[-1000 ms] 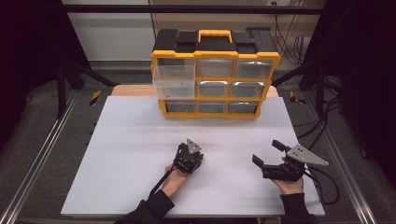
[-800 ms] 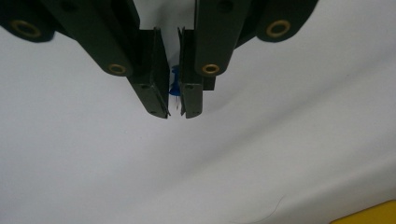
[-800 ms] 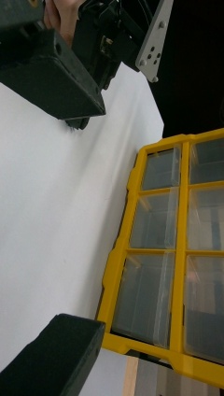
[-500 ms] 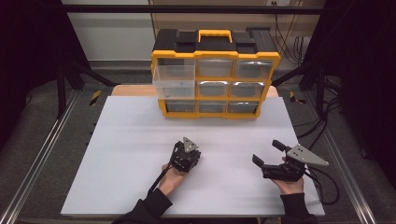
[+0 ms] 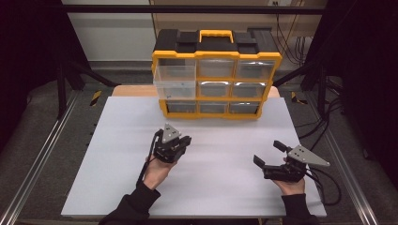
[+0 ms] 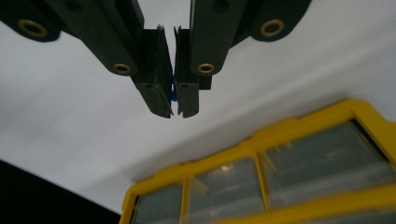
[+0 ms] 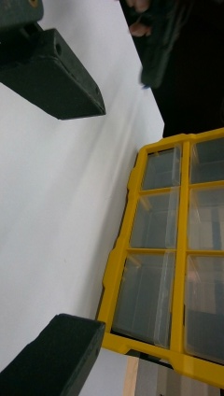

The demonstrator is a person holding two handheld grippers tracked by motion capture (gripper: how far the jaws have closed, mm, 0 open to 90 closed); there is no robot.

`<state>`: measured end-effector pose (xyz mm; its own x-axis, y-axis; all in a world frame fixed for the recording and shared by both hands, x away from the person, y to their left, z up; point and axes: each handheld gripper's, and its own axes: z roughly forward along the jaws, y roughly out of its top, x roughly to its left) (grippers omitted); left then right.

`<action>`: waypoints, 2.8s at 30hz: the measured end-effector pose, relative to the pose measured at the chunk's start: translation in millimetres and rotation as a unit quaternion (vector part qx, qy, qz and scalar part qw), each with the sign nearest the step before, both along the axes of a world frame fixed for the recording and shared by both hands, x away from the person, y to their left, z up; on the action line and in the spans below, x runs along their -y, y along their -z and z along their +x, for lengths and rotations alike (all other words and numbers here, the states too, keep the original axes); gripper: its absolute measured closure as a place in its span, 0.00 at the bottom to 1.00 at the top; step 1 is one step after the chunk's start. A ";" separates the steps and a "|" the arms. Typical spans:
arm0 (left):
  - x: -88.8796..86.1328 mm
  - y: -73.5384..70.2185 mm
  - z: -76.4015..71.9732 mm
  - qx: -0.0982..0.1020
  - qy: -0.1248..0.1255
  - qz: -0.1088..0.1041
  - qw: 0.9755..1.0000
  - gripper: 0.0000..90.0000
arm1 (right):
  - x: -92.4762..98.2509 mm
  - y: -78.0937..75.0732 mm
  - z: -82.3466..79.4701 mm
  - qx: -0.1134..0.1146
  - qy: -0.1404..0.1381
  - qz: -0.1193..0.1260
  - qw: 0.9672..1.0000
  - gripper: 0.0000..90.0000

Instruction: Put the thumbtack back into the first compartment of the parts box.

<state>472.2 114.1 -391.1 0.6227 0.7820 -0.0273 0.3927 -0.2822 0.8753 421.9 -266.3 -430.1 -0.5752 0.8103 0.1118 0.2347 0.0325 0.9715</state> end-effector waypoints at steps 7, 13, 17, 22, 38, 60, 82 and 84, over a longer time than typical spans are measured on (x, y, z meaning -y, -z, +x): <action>-17.5 -42.2 -1.1 0.033 0.001 -0.011 0.999 0.94 | 0.4 -0.1 0.2 0.004 0.001 0.001 1.000 0.01; -24.9 -72.6 -0.8 0.054 0.006 -0.010 0.998 0.94 | 0.0 -0.1 -0.1 0.000 0.000 0.000 1.000 0.01; -26.4 -93.9 -0.9 0.072 0.007 -0.005 0.997 0.94 | -0.1 -0.1 0.1 0.000 0.003 0.000 1.000 0.01; -25.8 -119.4 2.0 0.088 0.005 -0.009 0.996 0.94 | 0.0 -0.3 0.0 0.000 0.003 0.001 1.000 0.01; -22.4 -168.0 44.1 0.118 -0.034 -0.001 0.992 0.93 | 0.0 -0.1 0.1 0.000 0.002 -0.001 1.000 0.01; -28.0 -161.1 69.5 0.113 -0.066 -0.001 0.991 0.70 | 0.4 -1.3 -1.1 -0.002 0.002 0.004 1.000 0.01; -89.9 -73.3 -11.6 0.134 -0.017 -0.042 0.990 0.12 | 0.7 -0.7 -0.6 0.000 0.001 0.003 1.000 0.01; -96.3 -56.5 -16.1 0.127 -0.013 -0.049 0.991 0.09 | 0.6 -0.5 -0.3 0.000 0.002 0.002 1.000 0.01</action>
<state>456.2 210.4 -334.5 0.5996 0.7987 0.0505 0.1623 -0.1831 0.9696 421.6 -267.0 -429.6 -0.5725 0.8119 0.1140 0.2340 0.0286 0.9718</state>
